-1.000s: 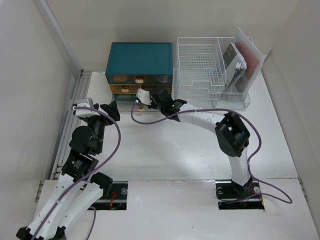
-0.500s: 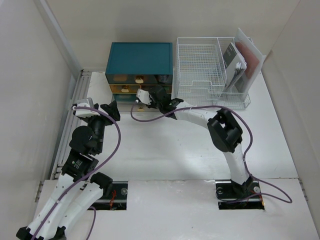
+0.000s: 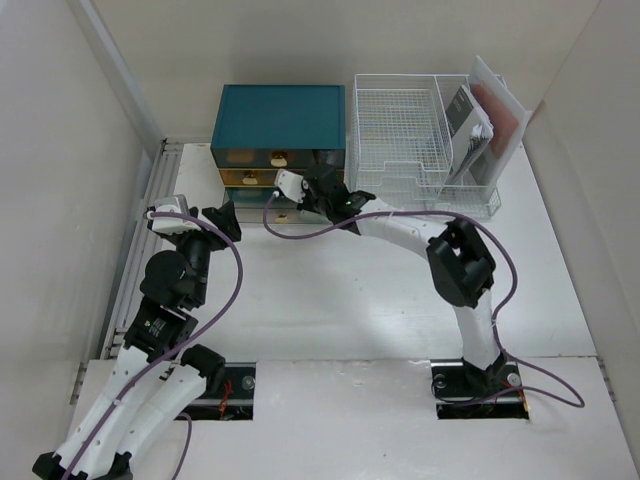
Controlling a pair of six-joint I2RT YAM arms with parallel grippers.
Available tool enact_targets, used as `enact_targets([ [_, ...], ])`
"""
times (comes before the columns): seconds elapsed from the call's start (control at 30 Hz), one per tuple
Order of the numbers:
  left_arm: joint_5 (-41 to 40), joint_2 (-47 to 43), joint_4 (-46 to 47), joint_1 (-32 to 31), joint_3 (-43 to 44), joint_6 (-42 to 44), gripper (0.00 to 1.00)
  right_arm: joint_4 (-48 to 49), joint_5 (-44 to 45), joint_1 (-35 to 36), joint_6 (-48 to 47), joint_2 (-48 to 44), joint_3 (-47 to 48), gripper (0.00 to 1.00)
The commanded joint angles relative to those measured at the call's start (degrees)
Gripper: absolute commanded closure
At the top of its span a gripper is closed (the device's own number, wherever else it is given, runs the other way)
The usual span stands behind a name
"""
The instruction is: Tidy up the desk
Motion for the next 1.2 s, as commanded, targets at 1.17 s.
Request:
enact_targets([
  [1.17, -0.4, -0.1, 1.9, -0.2, 0.1, 0.7, 0.29, 16.9, 15.0, -1.2, 8.1, 7.3, -2.3, 1.00],
])
